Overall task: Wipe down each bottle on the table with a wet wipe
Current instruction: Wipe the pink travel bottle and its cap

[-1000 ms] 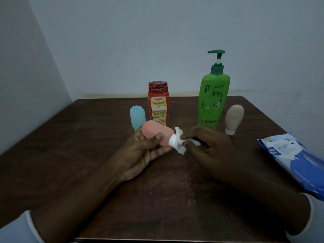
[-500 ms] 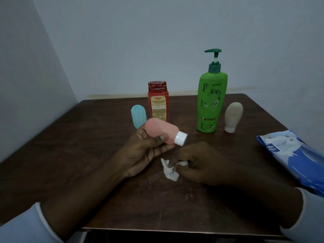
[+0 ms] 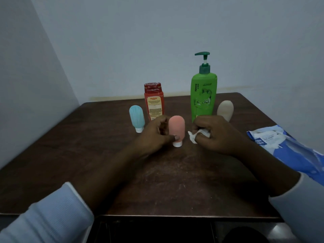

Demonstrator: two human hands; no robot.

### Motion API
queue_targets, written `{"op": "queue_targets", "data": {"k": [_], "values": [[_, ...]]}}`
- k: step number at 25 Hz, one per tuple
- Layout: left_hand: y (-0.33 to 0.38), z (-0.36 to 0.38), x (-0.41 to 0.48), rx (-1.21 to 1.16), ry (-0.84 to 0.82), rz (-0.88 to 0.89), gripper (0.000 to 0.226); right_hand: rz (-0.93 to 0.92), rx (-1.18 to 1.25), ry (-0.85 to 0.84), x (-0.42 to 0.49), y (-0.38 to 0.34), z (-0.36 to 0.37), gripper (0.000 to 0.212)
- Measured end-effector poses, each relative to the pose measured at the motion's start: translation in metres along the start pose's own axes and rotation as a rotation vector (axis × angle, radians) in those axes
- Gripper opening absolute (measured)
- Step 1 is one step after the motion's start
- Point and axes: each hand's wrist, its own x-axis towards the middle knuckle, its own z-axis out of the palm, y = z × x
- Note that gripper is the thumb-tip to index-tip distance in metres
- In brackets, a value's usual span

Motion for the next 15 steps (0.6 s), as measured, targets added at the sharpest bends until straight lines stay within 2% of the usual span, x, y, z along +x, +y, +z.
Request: {"op": "queue_targets", "data": {"k": [6, 8, 12, 15], "values": [[-0.003, 0.009, -0.009, -0.062, -0.032, -0.050, 0.067, 0.073, 0.032, 0.012, -0.003, 0.013, -0.001, 0.006], [-0.002, 0.014, -0.020, -0.085, 0.023, -0.078, 0.071, 0.084, 0.056, 0.031, -0.003, 0.012, -0.002, 0.007], [-0.006, 0.037, -0.025, 0.038, 0.160, -0.081, 0.074, 0.081, 0.069, 0.112, -0.004, 0.013, -0.003, 0.012], [-0.003, 0.052, -0.016, 0.084, 0.308, -0.080, 0.061, 0.090, 0.065, 0.142, -0.005, 0.013, -0.001, 0.012]]}}
